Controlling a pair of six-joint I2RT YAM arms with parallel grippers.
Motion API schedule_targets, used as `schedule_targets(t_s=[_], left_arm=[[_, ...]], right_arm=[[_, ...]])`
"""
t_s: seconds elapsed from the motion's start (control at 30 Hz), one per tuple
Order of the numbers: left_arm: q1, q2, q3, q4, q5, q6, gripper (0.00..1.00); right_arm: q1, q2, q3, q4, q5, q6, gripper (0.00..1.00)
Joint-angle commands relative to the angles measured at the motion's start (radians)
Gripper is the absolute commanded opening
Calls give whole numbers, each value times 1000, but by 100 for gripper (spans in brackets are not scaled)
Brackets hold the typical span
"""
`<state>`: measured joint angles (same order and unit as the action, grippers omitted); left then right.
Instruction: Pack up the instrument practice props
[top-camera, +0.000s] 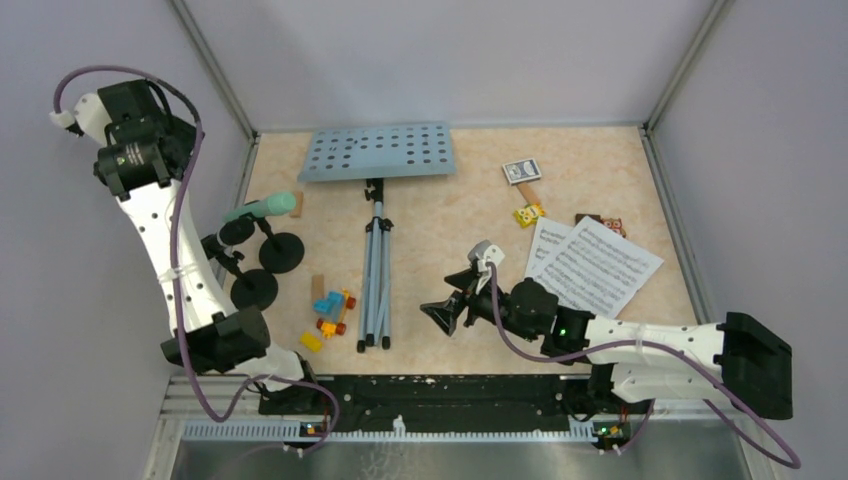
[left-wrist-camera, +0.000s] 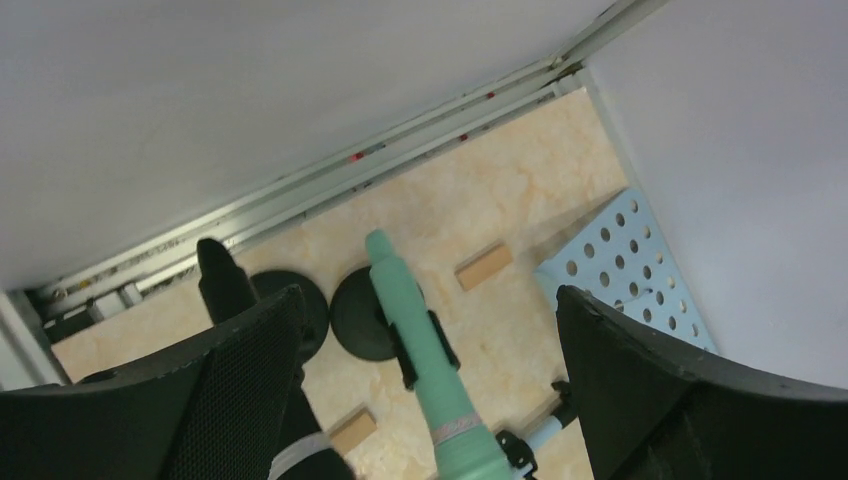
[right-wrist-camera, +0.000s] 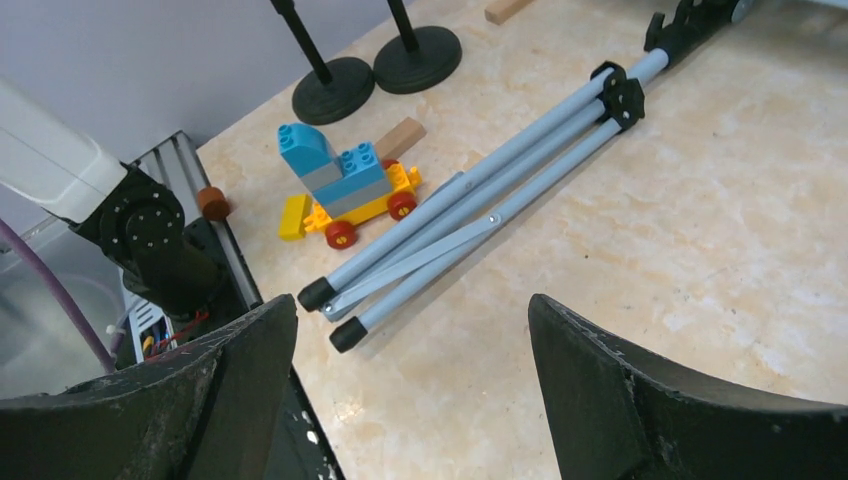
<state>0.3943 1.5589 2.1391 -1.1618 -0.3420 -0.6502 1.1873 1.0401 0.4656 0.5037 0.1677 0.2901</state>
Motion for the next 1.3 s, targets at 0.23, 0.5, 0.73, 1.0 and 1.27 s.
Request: schedule_targets(t_s=[0.23, 0.5, 0.73, 1.0, 1.27], left_arm=[[19, -256, -448, 18, -39, -98, 98], [119, -296, -649, 72, 15, -55, 98], [191, -314, -753, 138, 101, -24, 98], [207, -309, -836, 213, 184, -45, 91], [207, -326, -873, 249, 271, -67, 81]], right_arm=[[6, -71, -25, -82, 41, 107, 84], [6, -83, -33, -115, 14, 126, 83], [6, -94, -48, -126, 16, 137, 83], [6, -95, -49, -134, 19, 147, 82], [7, -97, -49, -137, 19, 156, 81]])
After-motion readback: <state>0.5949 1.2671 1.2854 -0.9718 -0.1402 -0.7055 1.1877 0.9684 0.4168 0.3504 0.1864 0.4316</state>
